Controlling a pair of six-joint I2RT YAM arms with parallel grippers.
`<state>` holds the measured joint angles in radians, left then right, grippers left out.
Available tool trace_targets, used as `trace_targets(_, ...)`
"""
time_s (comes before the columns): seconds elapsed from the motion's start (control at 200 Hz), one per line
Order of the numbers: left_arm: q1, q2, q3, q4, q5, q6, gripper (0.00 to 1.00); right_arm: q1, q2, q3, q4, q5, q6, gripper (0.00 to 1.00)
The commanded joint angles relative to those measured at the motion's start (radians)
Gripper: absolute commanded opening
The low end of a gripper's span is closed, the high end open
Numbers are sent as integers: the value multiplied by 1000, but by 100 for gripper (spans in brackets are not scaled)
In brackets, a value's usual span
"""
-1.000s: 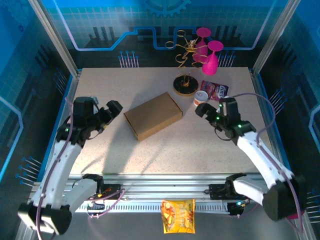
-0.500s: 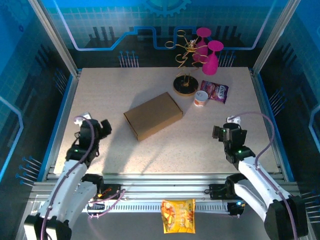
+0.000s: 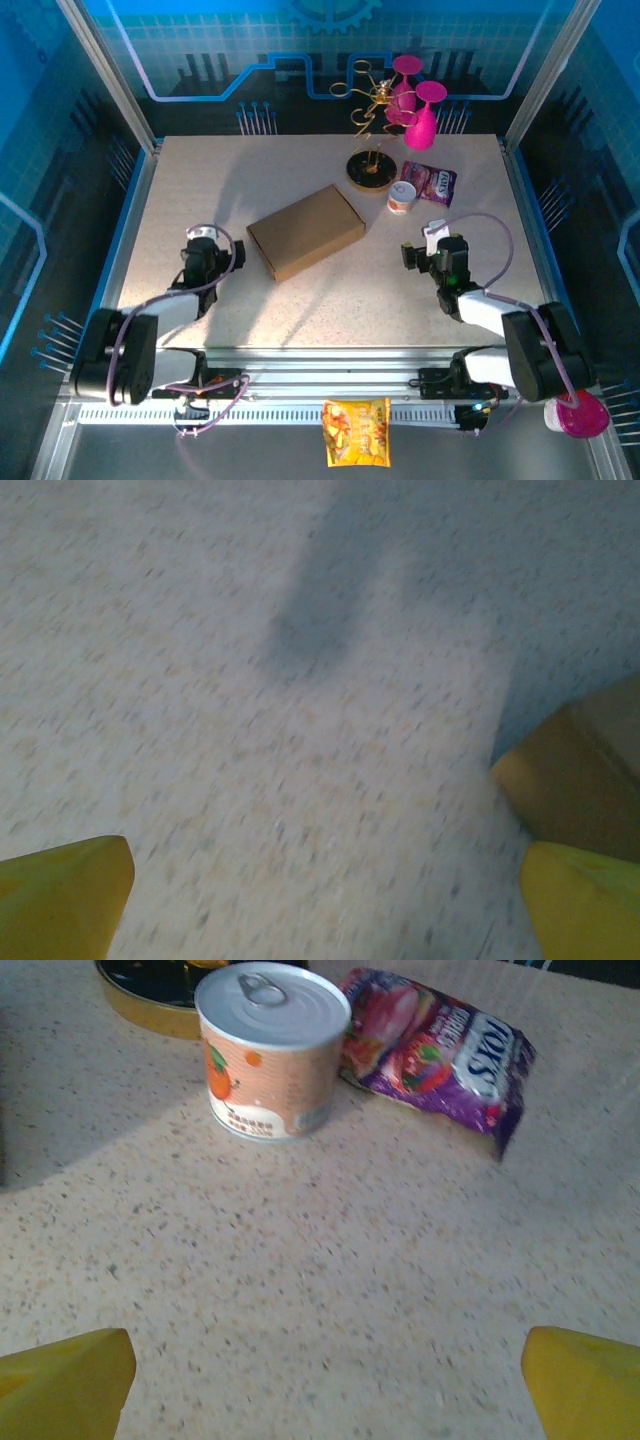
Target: Fold the paper box
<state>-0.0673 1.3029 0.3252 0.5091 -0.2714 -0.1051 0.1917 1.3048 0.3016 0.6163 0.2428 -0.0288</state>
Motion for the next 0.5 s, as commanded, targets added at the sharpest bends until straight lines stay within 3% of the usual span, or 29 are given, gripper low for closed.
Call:
trace_targets(0.0, 20, 83, 100, 154, 90, 76, 99, -26, 66, 47, 212, -79, -57, 100)
trace_targets(0.055, 21, 113, 105, 181, 116, 110, 99, -31, 106, 50, 242, -88, -63, 100)
trace_targets(0.175, 39, 278, -22, 616, 82, 102, 99, -57, 179, 23, 362, -87, -37, 100)
trace_targets(0.23, 63, 222, -6, 486, 114, 65, 99, -82, 224, 10, 419, -84, -3, 100)
trace_targets(0.27, 64, 238, -2, 506, 111, 69, 99, -89, 255, -2, 501, -58, 5, 100)
trace_targets(0.405, 68, 244, 31, 454, 93, 54, 99, -101, 231, 86, 289, -38, 39, 100)
trace_targets(0.495, 67, 243, 31, 451, 93, 54, 99, -98, 238, 80, 310, -29, 31, 100)
